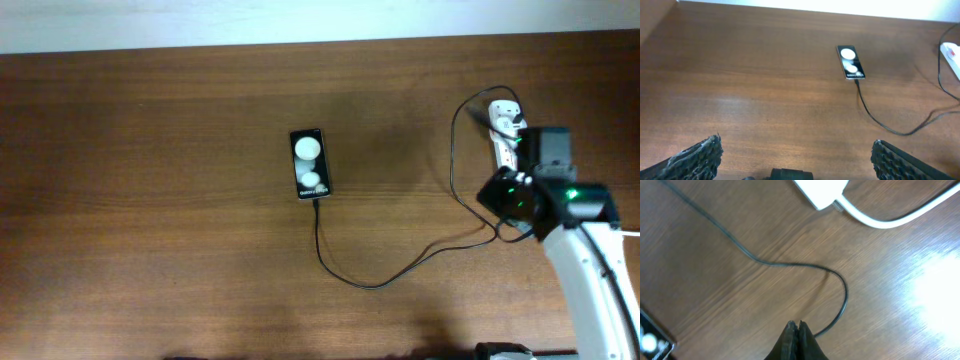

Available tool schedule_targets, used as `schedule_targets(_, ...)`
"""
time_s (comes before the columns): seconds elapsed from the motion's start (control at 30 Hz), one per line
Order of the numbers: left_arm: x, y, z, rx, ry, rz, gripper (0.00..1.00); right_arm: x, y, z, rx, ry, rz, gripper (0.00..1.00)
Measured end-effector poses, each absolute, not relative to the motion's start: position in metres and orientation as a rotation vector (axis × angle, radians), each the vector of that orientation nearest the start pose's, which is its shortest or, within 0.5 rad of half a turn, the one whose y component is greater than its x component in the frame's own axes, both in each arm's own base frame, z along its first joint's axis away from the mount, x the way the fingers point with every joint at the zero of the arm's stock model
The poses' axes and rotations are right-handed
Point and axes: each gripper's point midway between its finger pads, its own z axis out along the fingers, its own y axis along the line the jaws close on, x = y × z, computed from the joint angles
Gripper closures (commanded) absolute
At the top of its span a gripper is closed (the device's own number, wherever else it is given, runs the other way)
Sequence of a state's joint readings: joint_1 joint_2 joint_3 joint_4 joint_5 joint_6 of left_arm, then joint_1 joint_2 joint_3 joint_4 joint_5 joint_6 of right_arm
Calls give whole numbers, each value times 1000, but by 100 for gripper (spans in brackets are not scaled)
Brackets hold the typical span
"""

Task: Plug charger to phone and switch on socket
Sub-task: 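Press the orange switch on the white power strip with the right gripper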

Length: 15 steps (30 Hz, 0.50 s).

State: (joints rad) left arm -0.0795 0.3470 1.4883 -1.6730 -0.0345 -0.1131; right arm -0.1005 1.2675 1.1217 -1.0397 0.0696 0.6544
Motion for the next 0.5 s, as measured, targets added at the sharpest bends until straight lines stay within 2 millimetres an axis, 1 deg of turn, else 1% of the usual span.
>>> schedule_targets(0.07, 25, 4, 327, -65, 2072, -77, 1, 292, -60, 164, 1095, 2560, 37, 96)
schedule_targets(0.13, 18, 5, 326, -67, 2042, -79, 1, 299, -70, 163, 1135, 2570, 30, 96)
schedule_targets(0.17, 15, 5, 326, -71, 2028, -77, 1, 306, -77, 164, 1158, 2570, 24, 96)
schedule_targets(0.23, 7, 5, 325, -80, 1995, -74, 1, 327, -93, 164, 1198, 2563, 15, 96)
schedule_targets(0.27, 5, 6, 325, -82, 1985, -73, 1, 335, -99, 163, 1210, 2570, 12, 96)
schedule_targets(0.3, 2, 6, 325, -82, 1975, -74, 1, 348, -107, 159, 1226, 2577, 7, 96)
schedule_targets(0.33, 1, 6, 325, -82, 1967, -74, 1, 352, -109, 157, 1231, 2585, 4, 96)
schedule_targets(0.37, 0, 6, 324, -82, 1960, -75, 1, 367, -116, 150, 1247, 2596, 3, 96)
schedule_targets(0.4, -2, 6, 324, -83, 1955, -75, 1, 372, -119, 146, 1261, 2613, -1, 96)
schedule_targets(0.5, -5, 6, 324, -85, 1937, -75, 1, 393, -132, 129, 1287, 2635, -8, 96)
